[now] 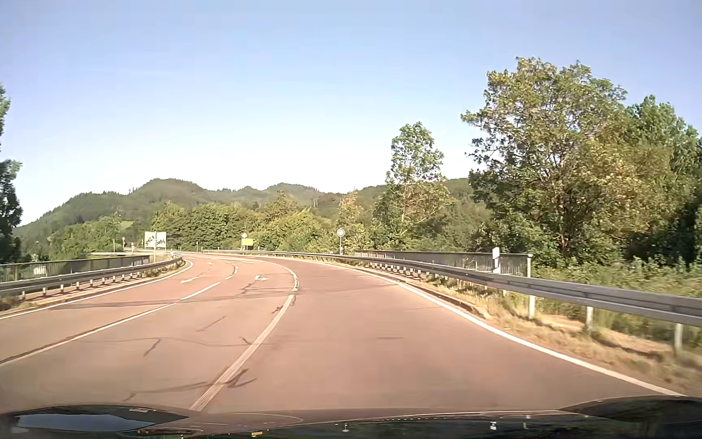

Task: Follow the waypoints while adhering to traffic rules and regulations

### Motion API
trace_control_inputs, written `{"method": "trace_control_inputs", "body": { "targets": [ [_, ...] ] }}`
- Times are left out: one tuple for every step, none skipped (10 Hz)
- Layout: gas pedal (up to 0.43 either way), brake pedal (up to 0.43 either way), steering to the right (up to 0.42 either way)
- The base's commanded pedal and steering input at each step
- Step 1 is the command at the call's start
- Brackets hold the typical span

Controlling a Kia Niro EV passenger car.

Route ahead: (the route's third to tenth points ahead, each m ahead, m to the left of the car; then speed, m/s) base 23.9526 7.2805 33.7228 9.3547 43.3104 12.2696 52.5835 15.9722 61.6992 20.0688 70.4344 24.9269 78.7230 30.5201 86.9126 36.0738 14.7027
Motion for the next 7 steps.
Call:
{"method": "trace_control_inputs", "body": {
  "targets": [
    [0.150, 0.000, -0.033],
    [0.138, 0.000, -0.034],
    [0.130, 0.000, -0.034],
    [0.098, 0.000, -0.034],
    [0.087, 0.000, -0.034],
    [0.087, 0.000, -0.034],
    [0.067, 0.000, -0.033]
  ]
}}
